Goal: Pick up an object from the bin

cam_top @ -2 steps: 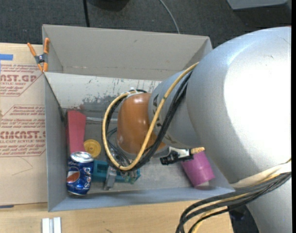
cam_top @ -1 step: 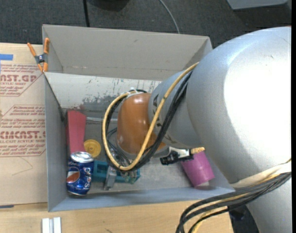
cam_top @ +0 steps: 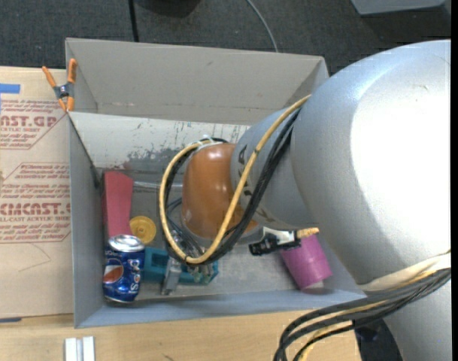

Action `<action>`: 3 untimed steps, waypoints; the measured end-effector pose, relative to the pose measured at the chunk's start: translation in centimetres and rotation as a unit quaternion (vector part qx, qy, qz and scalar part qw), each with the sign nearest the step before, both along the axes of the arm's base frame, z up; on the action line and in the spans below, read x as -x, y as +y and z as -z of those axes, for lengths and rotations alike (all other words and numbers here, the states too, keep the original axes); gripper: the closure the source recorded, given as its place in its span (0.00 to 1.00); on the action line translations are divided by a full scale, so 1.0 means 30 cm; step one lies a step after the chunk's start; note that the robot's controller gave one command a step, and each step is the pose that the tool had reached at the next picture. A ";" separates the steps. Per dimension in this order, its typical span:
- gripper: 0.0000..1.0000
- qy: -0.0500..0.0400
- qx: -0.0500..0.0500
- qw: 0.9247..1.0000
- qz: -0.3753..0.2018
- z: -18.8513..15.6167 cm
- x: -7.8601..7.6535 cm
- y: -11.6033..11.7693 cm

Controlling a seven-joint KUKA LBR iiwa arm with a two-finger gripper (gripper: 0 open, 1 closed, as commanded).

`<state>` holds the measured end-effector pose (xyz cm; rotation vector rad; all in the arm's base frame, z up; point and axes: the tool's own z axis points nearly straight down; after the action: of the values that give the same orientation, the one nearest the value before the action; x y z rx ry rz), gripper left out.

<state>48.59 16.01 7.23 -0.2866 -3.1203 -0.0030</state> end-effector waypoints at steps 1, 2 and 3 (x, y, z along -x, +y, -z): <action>1.00 0.001 0.000 1.000 0.000 -0.035 0.003 -0.001; 1.00 0.000 0.000 1.000 0.000 -0.054 0.001 -0.001; 1.00 0.004 0.001 1.000 0.000 -0.077 0.006 -0.003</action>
Offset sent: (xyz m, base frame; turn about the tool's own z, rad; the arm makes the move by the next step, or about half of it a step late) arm -0.0001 0.0000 0.0281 0.0000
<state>48.40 15.93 9.55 -0.2865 -3.1134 0.0011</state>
